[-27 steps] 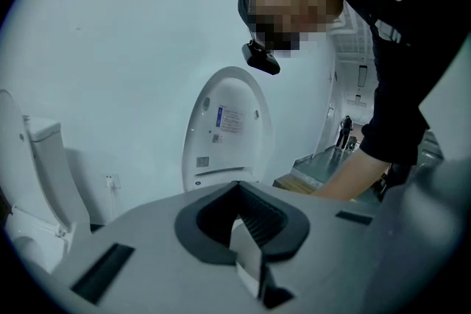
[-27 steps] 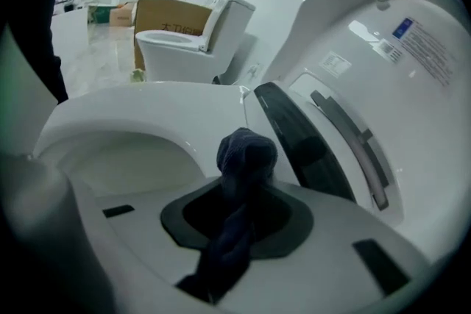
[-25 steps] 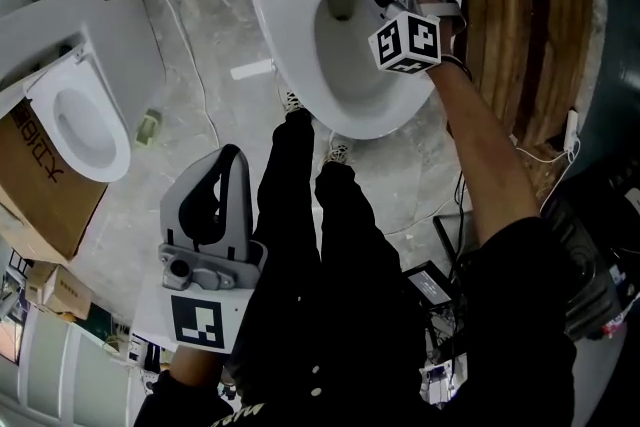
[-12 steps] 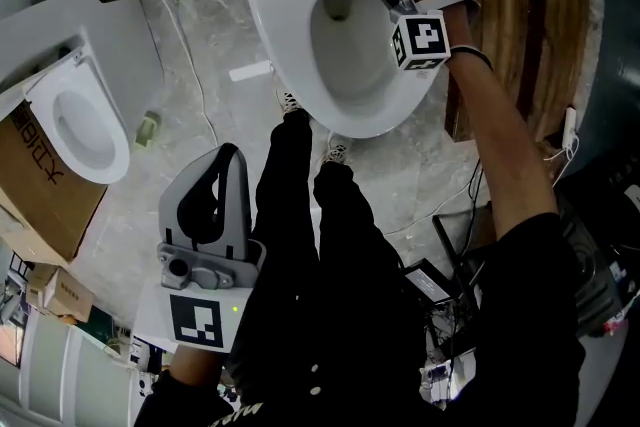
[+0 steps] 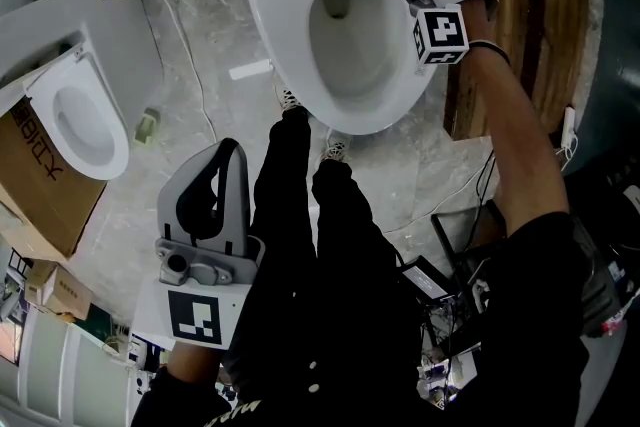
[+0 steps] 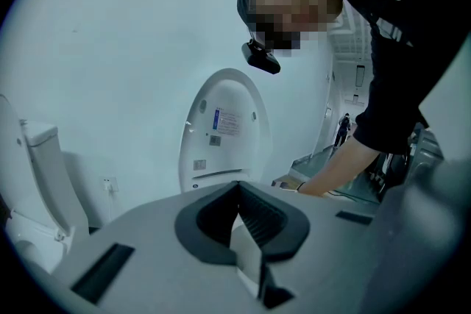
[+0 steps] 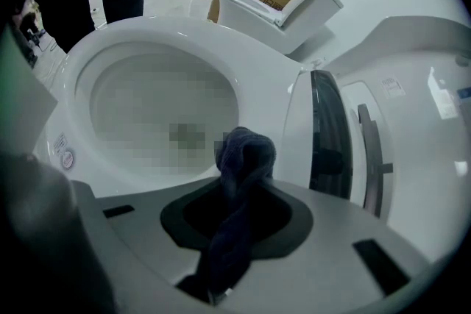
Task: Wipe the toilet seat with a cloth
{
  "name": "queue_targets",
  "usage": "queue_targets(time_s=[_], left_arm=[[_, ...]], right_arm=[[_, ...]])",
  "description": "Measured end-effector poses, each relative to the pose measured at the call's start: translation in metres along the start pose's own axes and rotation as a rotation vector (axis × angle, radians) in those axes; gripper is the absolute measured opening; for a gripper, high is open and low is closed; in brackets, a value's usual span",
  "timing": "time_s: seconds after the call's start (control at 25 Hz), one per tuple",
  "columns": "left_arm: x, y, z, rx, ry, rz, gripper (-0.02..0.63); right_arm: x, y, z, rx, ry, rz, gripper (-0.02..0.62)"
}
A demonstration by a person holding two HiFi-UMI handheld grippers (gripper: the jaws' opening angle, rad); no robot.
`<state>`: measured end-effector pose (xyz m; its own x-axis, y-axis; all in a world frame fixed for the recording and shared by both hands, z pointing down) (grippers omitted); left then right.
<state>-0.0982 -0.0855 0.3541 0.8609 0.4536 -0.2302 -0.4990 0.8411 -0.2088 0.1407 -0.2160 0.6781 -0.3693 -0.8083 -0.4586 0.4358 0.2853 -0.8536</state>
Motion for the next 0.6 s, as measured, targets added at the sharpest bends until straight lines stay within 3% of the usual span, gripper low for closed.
queue_targets(time_s=[0.6], left_arm=[[0.009, 0.000, -0.005, 0.010, 0.002, 0.009, 0.009]], right_arm=[[-0.015, 0.018, 0.033, -0.065, -0.095, -0.021, 0.086]])
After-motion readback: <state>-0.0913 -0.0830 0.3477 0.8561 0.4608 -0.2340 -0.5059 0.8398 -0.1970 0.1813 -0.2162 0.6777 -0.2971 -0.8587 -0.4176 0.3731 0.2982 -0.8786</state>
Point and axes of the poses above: the fingertips, and each gripper's own axes: y backward along the fingers, x to its right, z out of its underside, the point moved 1 cm from there along y, backward along the fingers, and after that the axes turned 12 degrees about x, right-handed, at the moved point
